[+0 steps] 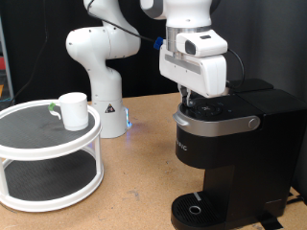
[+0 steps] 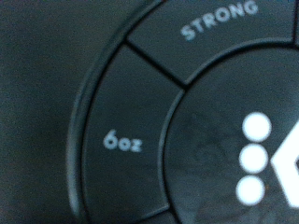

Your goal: Make a cup of coffee with the keurig machine

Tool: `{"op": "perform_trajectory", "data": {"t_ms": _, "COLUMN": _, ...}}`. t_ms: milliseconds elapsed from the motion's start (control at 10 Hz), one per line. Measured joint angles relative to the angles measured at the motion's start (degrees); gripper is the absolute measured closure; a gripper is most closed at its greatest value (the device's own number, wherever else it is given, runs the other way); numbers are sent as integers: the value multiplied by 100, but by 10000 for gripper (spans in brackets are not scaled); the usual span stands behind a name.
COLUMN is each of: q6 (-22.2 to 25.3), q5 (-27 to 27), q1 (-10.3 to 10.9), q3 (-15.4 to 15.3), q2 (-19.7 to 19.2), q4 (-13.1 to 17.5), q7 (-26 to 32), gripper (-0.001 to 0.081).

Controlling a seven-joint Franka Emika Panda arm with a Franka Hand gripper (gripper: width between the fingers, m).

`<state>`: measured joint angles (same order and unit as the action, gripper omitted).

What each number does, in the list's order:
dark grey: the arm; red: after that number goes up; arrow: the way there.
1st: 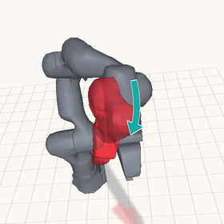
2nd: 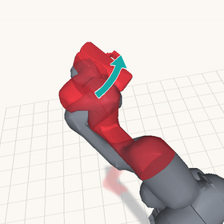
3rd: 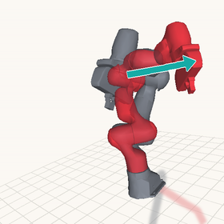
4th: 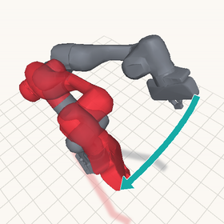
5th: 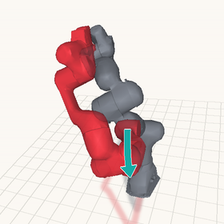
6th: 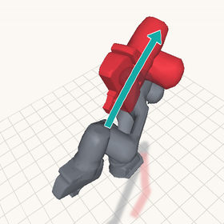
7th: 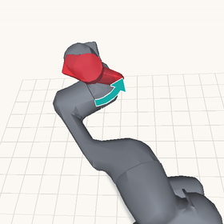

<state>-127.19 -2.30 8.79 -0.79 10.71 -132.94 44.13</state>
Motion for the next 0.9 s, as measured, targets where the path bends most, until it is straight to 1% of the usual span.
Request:
{"op": "perform_trajectory", "data": {"t_ms": 500, "q6": -159, "q5": -108, "q1": -1, "q3": 9, "q2": 55, "q4": -91, "q7": 1, "gripper": 805}}
{"op": "perform_trajectory", "data": {"t_ms": 700, "q6": -245, "q5": -458, "q1": 2, "q3": 16, "q2": 71, "q4": -117, "q7": 78, "gripper": 805}}
{"op": "perform_trajectory", "data": {"t_ms": 900, "q6": -305, "q5": -1002, "q1": 26, "q3": 15, "q2": 72, "q4": -122, "q7": 193, "gripper": 805}}
